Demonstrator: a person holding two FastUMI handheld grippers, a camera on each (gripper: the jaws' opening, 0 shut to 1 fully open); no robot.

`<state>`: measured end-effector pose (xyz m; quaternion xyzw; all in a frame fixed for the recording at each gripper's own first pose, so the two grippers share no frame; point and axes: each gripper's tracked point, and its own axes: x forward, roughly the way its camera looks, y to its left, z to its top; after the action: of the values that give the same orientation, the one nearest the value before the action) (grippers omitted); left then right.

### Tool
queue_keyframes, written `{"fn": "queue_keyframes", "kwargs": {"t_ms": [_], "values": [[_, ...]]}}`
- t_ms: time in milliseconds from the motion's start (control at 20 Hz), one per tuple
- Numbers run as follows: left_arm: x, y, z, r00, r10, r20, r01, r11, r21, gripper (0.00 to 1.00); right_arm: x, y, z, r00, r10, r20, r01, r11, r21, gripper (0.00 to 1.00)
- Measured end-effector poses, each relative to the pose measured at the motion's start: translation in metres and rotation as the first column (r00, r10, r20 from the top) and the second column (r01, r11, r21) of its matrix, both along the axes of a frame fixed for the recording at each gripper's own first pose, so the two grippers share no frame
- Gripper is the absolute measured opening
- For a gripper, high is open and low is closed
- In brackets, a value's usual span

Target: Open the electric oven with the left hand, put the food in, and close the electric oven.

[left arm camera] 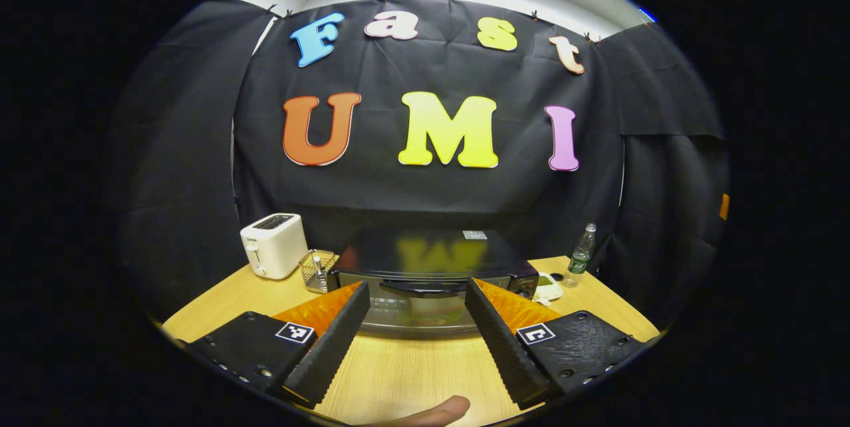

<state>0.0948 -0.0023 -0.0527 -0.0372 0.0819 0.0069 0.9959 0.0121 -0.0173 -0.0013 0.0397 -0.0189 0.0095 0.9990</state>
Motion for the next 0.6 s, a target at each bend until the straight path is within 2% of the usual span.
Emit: {"fn": "queue_keyframes", "kwargs": {"t_ms": [300,350,400,550,600], "values": [[-0.071,0.001,0.070,0.992,0.027,0.120,-0.029,0.999,0.017,0.95,-0.028,0.006,0.016,0.999,0.014,0.038,-0.013,1.000,-0.024,0.99],[-0.081,0.000,0.078,0.991,0.028,0.132,-0.030,0.999,0.015,0.84,-0.033,0.007,0.018,0.999,0.025,0.042,-0.024,0.999,-0.025,0.99],[-0.092,-0.002,0.085,0.989,0.021,0.144,-0.024,1.000,0.017,0.95,-0.039,0.007,0.019,0.999,0.027,0.046,-0.026,0.999,-0.022,0.99],[-0.120,-0.006,0.090,0.985,0.011,0.170,-0.017,0.999,0.032,0.95,-0.052,0.004,0.022,0.997,0.033,0.067,-0.031,0.999,-0.028,0.99],[-0.129,-0.007,0.087,0.986,0.015,0.168,-0.021,0.999,0.031,0.84,-0.054,0.003,0.020,0.997,0.038,0.068,-0.036,0.999,-0.034,0.98]]}}
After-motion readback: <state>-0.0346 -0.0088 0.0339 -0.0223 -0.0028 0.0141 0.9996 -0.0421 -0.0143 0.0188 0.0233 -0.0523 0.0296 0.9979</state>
